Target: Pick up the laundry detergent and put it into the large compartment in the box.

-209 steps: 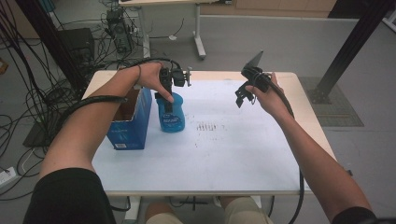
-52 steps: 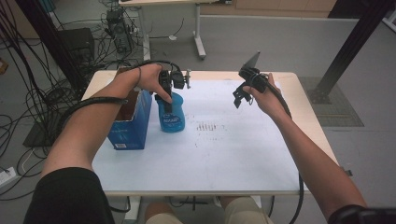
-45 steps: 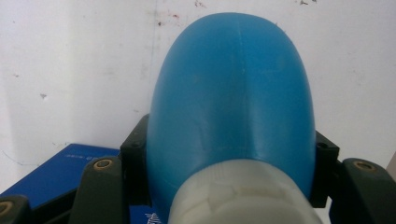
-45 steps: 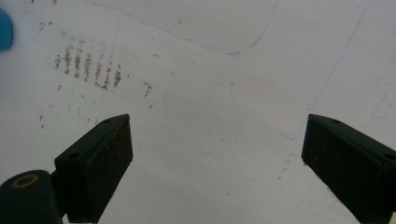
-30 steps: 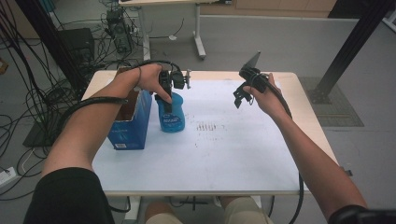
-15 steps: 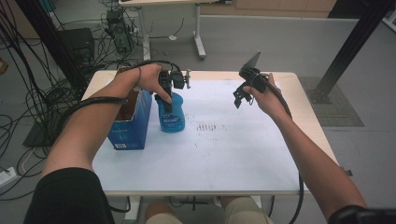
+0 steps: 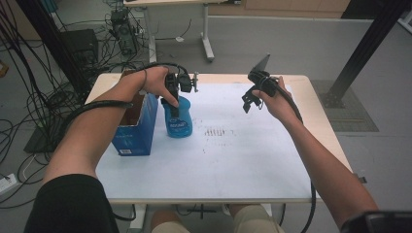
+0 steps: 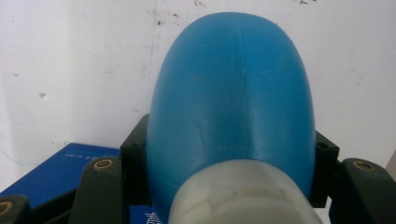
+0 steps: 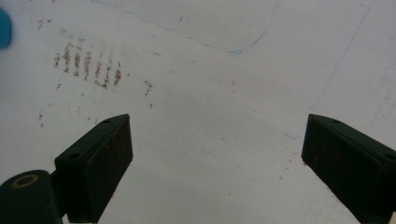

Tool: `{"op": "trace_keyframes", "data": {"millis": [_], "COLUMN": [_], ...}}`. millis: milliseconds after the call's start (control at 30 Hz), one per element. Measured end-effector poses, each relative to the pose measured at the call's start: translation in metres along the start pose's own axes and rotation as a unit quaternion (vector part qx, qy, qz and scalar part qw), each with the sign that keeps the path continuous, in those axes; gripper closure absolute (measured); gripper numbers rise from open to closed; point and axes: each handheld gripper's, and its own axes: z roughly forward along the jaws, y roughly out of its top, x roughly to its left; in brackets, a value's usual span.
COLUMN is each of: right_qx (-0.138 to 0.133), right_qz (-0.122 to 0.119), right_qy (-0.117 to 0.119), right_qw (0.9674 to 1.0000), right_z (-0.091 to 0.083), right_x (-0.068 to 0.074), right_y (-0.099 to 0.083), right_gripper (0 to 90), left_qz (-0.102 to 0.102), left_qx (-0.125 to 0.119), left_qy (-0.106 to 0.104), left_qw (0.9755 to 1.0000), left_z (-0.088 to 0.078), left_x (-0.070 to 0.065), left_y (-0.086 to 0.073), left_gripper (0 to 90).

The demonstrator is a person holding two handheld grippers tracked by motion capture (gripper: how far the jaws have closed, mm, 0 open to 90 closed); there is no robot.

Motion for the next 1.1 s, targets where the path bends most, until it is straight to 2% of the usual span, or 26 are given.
{"op": "trace_keyframes", "data": {"millis": [900,1100], "right_qx": [0.0,0.0], "right_qz": [-0.006,-0.006], "right_qy": [-0.005,-0.005], "right_qw": [1.0,1.0], "right_z": [0.0016,0.0025], "right_x": [0.0022,0.0034], "right_y": [0.0008,0.0012], "right_gripper": [8.7,8.6], "left_qz": [-0.012,-0.021], "left_qx": [0.004,0.003], "left_qy": [-0.006,-0.006], "left_qw": [0.9999,0.9998], "left_z": [-0.0005,-0.0082], "left_x": [0.0027,-0.0001], "left_y": [0.0026,0.0043], "left_gripper": [37.9,37.9]}}
